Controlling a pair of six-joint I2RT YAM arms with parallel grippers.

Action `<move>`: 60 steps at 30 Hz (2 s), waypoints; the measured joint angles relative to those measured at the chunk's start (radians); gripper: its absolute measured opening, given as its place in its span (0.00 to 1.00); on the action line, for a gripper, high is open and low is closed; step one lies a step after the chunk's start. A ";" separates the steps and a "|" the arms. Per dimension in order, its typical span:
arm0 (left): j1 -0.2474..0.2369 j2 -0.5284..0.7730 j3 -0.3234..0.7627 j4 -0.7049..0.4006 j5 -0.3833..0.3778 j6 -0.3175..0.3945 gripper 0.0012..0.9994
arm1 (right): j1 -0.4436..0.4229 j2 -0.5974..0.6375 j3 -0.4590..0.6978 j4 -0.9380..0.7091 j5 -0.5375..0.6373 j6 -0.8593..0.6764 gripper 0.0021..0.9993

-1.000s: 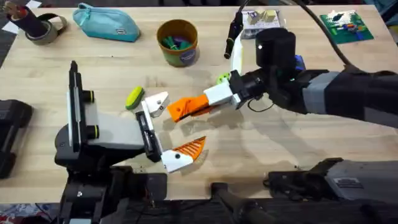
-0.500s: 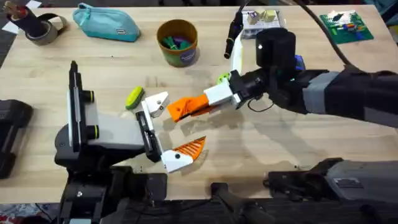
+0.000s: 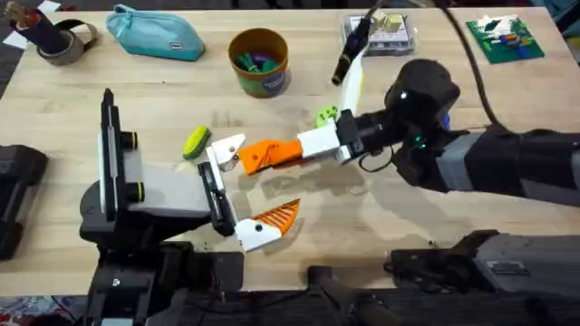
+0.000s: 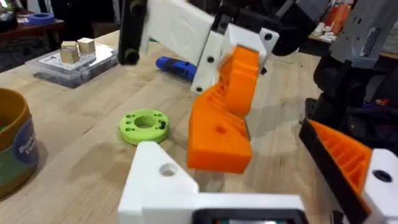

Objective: Pick up the gripper from the table and insert it into the empty holder that is missing its gripper. Then pick up a screw, insert it into the mounting hole, and use the screwdriver to tighten it. Finally, clean up the table by picking up the vegetable and placing it into the bucket.

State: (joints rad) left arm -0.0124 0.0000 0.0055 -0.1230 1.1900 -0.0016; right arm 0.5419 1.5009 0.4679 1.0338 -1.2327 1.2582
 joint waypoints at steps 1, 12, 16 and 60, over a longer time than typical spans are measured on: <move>0.000 0.000 0.000 0.000 0.000 0.000 0.99 | 0.000 0.000 -0.012 0.000 0.004 0.022 0.01; 0.000 0.000 0.000 0.000 0.000 0.000 0.99 | 0.000 0.000 -0.071 0.065 0.070 0.143 0.01; 0.000 0.000 0.000 0.000 0.000 0.000 0.99 | 0.000 0.000 -0.071 0.066 0.077 0.149 0.01; 0.000 0.000 0.000 0.000 0.000 0.000 0.99 | 0.016 0.064 -0.112 0.314 0.104 0.259 0.01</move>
State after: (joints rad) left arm -0.0124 -0.0002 0.0055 -0.1230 1.1904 -0.0013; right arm 0.5581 1.5646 0.3557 1.3481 -1.1289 1.5172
